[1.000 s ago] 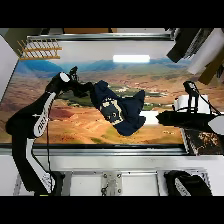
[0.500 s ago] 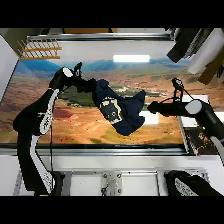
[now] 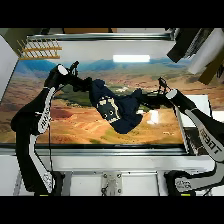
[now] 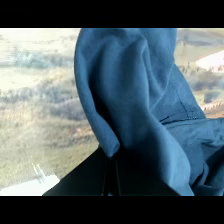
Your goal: Fold the clothes and pants, and hang the long-sleeved shirts on hangers.
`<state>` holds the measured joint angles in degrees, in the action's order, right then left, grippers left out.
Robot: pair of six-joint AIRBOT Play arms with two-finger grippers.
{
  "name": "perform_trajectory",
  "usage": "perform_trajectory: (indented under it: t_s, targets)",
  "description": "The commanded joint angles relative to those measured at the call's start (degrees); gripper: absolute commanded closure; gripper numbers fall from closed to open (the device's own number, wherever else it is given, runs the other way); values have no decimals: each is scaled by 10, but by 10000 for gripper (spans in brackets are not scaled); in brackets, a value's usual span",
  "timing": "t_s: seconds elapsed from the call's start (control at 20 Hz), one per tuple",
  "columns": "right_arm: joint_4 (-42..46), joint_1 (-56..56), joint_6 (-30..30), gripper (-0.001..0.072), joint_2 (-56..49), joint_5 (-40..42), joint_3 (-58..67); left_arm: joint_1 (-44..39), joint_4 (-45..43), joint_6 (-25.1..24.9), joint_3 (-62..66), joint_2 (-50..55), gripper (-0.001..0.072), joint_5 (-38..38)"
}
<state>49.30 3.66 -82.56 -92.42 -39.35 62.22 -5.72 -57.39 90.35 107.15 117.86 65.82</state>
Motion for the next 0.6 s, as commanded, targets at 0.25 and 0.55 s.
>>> perform_trajectory:
  t_s: [0.25,0.55]
  targets:
    - [-44,17,49,633,-52,8,32,1,-1,0,1,0,699,17]
    - [140,-4,50,696,96,-59,151,26,-123,-6,1,-179,700,-30]
